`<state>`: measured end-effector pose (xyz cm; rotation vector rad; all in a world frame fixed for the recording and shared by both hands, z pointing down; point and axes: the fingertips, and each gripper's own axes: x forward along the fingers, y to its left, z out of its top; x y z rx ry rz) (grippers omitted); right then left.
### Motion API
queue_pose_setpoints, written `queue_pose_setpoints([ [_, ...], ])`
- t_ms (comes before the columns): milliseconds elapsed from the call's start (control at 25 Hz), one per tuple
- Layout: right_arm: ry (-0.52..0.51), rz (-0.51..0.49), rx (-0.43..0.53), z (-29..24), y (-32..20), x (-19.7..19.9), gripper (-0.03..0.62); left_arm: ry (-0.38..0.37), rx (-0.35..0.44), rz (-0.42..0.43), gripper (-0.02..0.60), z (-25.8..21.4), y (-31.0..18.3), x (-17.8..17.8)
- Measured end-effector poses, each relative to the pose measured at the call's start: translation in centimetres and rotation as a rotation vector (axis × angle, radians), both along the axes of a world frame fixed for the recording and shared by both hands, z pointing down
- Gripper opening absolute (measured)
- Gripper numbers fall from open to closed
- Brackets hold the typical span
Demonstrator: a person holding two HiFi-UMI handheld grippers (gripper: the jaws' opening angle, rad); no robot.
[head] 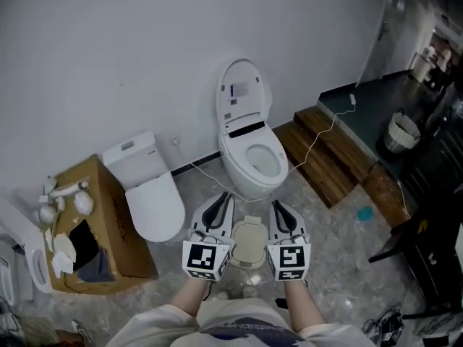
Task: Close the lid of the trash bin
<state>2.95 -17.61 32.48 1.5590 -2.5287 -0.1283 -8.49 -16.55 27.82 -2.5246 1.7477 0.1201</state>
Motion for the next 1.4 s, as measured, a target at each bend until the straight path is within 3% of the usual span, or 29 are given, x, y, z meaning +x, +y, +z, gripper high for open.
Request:
queue_pose_setpoints([
  [40, -0.016, 0.01, -0.001, -0.1, 0.1, 0.2, 0.012, -0.009, 0.003, -0.002, 0.009, 0.1, 0.0, 0.2],
  [120, -0.028, 0.023, 0.006, -0.1, 0.1, 0.4, 0.009, -0.017, 0.001, 0.0, -0.002, 0.4, -0.1, 0.5],
  [600, -0.082, 0.097, 0.024, -0.4, -0.3, 2.0, 0.008, -0.007, -0.012, -0.002, -0.002, 0.9, -1.0, 1.2],
  [1120, -0.108, 0.085, 0.058, -1.5, -0.2, 1.7, 0.008, -0.008, -0.026, -0.003, -0.002, 1.1, -0.8, 1.1],
  [1400, -0.072, 0.087, 0.071, -1.6, -0.3, 1.9, 0.006, -0.006, -0.032, -0.015, -0.002, 1.3, -0.9, 1.2],
])
